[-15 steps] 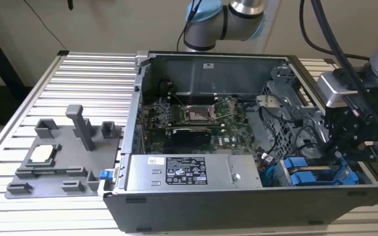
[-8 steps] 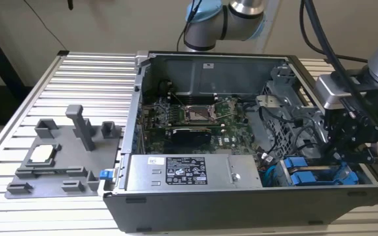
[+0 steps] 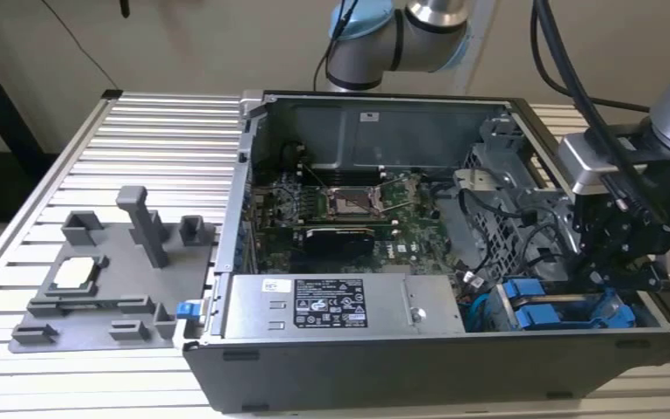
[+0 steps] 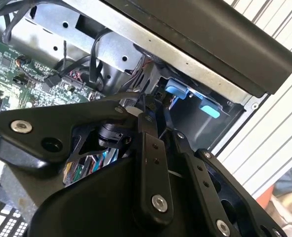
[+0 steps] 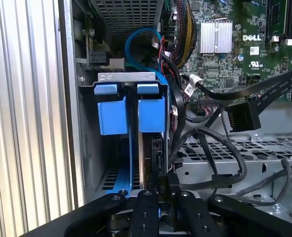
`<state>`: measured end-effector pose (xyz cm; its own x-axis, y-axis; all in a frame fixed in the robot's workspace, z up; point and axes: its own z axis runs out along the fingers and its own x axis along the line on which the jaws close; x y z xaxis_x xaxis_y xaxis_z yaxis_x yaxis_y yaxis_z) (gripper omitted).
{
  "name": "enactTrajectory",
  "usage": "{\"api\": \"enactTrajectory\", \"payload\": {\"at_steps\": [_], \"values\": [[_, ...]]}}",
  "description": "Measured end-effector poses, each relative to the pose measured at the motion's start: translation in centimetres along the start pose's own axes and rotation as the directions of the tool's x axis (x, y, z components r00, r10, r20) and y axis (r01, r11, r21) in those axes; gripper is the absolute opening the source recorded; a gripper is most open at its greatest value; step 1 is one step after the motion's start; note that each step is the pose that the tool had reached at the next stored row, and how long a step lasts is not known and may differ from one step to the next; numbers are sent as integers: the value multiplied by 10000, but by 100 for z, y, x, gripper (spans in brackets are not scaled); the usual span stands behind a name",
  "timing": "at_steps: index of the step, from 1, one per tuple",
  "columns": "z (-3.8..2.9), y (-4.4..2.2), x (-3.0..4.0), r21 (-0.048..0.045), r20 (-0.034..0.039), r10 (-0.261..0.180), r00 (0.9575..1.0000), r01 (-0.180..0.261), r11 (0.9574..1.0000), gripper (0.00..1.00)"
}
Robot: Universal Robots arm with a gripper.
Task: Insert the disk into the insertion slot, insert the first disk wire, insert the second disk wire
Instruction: 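Insert the first disk wire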
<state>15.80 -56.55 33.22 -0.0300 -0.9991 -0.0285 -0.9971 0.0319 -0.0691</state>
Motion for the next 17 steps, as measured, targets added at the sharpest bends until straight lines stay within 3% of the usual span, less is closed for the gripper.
{"api": "enactTrajectory", "payload": {"at_steps": [5, 6, 8, 17], "values": [[3, -1, 0, 0, 5, -1, 10000, 1, 10000, 20], [1, -1, 0, -2, -4, -1, 10000, 1, 10000, 27], [-27, -2, -1, -21, -27, -2, 10000, 2, 10000, 27], [-342, -24, -10, -35, -93, -10, 10000, 10, 10000, 27]]}}
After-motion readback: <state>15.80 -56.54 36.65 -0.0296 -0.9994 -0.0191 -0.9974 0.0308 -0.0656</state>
